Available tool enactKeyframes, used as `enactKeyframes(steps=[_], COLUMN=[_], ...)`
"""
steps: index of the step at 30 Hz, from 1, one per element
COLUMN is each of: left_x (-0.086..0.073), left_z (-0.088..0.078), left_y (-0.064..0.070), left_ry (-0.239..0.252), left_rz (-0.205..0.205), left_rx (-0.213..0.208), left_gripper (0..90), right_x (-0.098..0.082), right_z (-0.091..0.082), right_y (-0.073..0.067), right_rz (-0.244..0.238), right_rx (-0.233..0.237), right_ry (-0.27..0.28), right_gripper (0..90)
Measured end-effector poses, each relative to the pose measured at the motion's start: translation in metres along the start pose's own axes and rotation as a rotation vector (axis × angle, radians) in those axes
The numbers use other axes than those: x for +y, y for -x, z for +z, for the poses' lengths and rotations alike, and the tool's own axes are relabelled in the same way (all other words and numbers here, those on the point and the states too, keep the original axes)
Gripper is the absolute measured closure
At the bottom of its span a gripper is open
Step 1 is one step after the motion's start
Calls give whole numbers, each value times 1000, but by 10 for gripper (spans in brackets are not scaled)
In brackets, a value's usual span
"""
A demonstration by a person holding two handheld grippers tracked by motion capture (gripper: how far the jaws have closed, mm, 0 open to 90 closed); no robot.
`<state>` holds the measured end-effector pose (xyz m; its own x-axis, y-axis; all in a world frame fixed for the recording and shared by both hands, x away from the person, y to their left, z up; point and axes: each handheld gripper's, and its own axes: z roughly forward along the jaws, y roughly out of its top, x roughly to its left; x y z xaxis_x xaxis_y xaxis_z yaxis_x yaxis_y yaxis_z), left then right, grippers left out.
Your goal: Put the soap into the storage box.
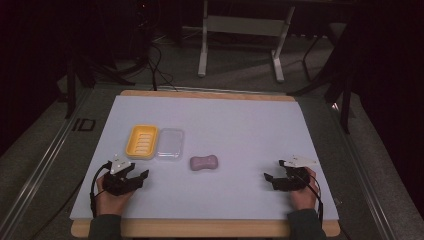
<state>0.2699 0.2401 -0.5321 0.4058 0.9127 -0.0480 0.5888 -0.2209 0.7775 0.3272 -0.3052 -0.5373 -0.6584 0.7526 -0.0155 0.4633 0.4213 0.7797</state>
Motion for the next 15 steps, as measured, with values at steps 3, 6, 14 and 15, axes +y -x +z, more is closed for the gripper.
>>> enactKeyframes(steps=[3, 6, 14, 15], left_x=[1, 2, 5, 6], left_z=[0, 0, 1, 2], left_y=[1, 2, 7, 8], left_ry=[-5, -18, -39, -47], left_rz=[16, 30, 48, 56], left_rx=[2, 4, -4, -7], left_gripper=[398, 397, 400, 400], right_x=[-2, -3, -3, -3], right_z=[-4, -5, -6, -6], right_y=[0, 0, -3, -3], right_rz=[4, -2, -20, -22], right_rx=[13, 9, -6, -7], right_ry=[43, 57, 63, 64], right_gripper=[162, 163, 197, 197])
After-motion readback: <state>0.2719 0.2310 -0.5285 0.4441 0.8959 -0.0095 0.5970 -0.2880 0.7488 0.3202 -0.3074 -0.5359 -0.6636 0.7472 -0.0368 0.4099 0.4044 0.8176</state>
